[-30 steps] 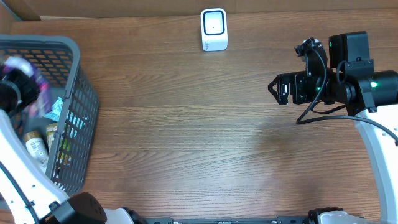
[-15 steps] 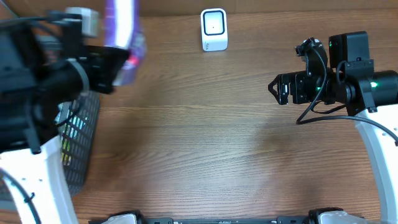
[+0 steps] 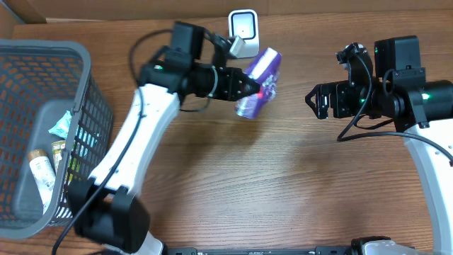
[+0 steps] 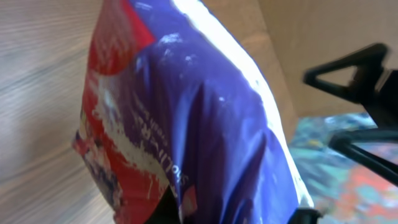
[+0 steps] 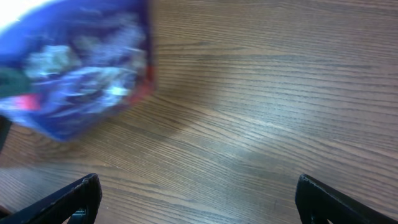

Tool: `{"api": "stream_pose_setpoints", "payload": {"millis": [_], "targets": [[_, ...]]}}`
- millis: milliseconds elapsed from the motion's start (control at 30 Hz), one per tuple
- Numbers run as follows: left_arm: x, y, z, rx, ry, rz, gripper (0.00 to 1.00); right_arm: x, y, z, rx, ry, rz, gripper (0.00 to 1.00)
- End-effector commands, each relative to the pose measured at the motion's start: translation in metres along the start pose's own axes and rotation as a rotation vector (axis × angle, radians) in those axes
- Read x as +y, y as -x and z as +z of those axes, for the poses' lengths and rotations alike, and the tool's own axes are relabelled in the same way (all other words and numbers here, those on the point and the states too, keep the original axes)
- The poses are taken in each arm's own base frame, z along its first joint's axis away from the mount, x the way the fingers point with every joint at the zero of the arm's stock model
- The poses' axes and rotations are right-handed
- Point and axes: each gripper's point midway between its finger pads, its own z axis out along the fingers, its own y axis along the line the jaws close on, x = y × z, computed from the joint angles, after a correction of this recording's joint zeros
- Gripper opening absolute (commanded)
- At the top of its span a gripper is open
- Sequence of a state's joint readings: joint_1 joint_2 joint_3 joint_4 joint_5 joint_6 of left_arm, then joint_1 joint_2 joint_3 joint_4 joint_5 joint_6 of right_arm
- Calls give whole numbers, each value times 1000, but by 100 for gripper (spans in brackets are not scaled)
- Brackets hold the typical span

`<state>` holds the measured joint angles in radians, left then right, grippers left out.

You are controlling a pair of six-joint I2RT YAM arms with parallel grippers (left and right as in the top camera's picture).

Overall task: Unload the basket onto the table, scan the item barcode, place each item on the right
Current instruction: 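Carry the purple bag out and set it on the table center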

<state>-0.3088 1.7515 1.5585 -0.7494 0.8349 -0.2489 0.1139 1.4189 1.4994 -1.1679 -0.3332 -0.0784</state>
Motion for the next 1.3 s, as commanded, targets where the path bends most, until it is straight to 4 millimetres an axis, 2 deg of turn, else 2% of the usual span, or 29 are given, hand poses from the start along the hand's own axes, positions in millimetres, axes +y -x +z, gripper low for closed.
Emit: {"api": "stream_pose_setpoints", "payload": {"millis": [0, 200, 300, 400, 567, 667, 767, 967, 1000, 1067, 1167, 1267], "targets": [[-4, -12, 20, 57, -123, -209, 4, 1, 0, 1, 0, -1, -7, 100], [33, -41, 59, 126, -103, -471, 4, 1, 0, 1, 0, 0, -7, 100], [39, -59, 78, 160, -105, -534, 4, 1, 0, 1, 0, 0, -7, 100], [36, -69, 92, 169, -126, -553, 4, 1, 0, 1, 0, 0, -7, 100], [30, -68, 100, 154, -134, -532, 4, 2, 0, 1, -1, 0, -7, 100], [36, -69, 101, 146, -105, -528, 7, 2, 1, 1, -3, 0, -8, 100], [50, -75, 101, 139, -29, -530, 10, 2, 0, 1, -2, 0, -7, 100], [90, -98, 96, 136, 212, -603, 20, 2, 1, 1, -4, 0, -8, 100], [93, -100, 95, 141, 225, -592, 24, 2, 1, 1, -4, 0, -8, 100], [93, -100, 95, 147, 221, -547, 39, 2, 1, 1, -4, 0, -8, 100], [93, -98, 93, 149, 212, -494, 56, 2, 2, 1, -7, 0, -10, 100], [99, -93, 83, 137, 219, -490, 60, 2, 2, 1, -7, 0, -10, 100]]}}
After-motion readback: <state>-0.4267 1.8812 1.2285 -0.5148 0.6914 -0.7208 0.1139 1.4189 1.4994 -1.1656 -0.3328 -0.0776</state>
